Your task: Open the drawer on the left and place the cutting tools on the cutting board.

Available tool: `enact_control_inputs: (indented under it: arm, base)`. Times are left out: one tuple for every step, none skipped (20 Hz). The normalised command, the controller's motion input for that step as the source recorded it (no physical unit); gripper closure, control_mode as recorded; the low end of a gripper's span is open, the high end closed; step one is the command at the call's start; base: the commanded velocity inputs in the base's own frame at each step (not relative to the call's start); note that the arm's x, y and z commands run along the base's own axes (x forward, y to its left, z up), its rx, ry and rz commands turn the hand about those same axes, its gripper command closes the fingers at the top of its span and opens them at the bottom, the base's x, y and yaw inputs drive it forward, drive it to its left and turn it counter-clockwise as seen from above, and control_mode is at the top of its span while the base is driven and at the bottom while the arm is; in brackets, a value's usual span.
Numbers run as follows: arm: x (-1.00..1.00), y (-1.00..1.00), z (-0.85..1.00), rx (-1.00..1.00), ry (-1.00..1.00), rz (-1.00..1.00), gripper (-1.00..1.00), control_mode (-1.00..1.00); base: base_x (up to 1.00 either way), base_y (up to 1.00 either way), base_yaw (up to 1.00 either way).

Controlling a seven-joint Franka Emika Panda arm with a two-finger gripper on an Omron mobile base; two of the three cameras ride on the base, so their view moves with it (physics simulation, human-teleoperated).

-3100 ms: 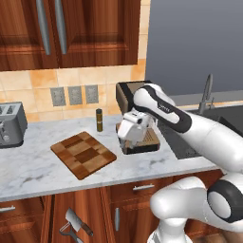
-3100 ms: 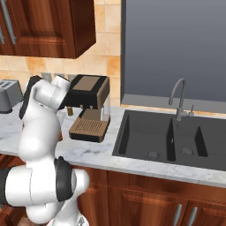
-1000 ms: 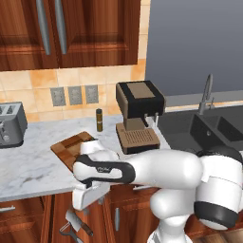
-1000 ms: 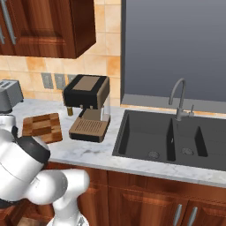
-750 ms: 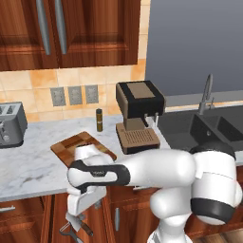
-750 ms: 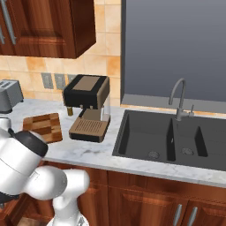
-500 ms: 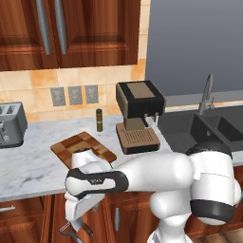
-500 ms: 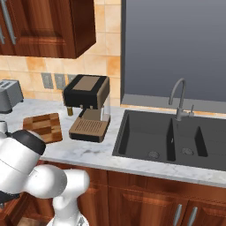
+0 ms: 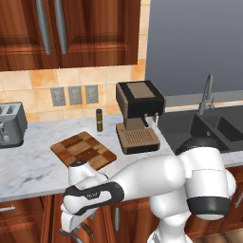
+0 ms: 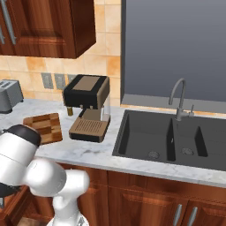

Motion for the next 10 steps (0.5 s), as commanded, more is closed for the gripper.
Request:
enact_control_inputs:
  arm:
    - [0.03, 0.4, -0.21, 0.0, 0.0, -0.07, -1.0, -1.0]
    - [0.0, 0.37, -0.22, 0.0, 0.0, -0.07, -1.0, -1.0]
    - [0.0, 0.36, -0.25, 0.0, 0.0, -0.07, -1.0, -1.0]
    - [0.0, 0.31, -0.25, 0.0, 0.0, -0.07, -1.0, -1.0]
    - [0.02, 0.3, -0.27, 0.0, -0.01, -0.07, -1.0, -1.0]
    - [0.09, 0.27, -0.29, 0.0, -0.05, -0.05, -1.0, -1.0]
    - [0.2, 0.21, -0.3, 0.0, -0.07, -0.03, -1.0, -1.0]
    - [0.29, 0.05, -0.33, 0.0, -0.1, -0.02, -1.0, -1.0]
    - [0.38, 0.0, -0.25, 0.0, -0.11, -0.01, -1.0, -1.0]
    - [0.42, 0.0, -0.21, 0.0, -0.11, -0.02, -1.0, -1.0]
  base:
    - [0.0, 0.0, 0.0]
    - [0.0, 0.0, 0.0]
    - [0.0, 0.0, 0.0]
    - [0.0, 0.0, 0.0]
    - [0.0, 0.0, 0.0]
    - [0.0, 0.0, 0.0]
    - [0.0, 0.0, 0.0]
    - [0.0, 0.0, 0.0]
    - [0.0, 0.0, 0.0]
    - [0.0, 0.0, 0.0]
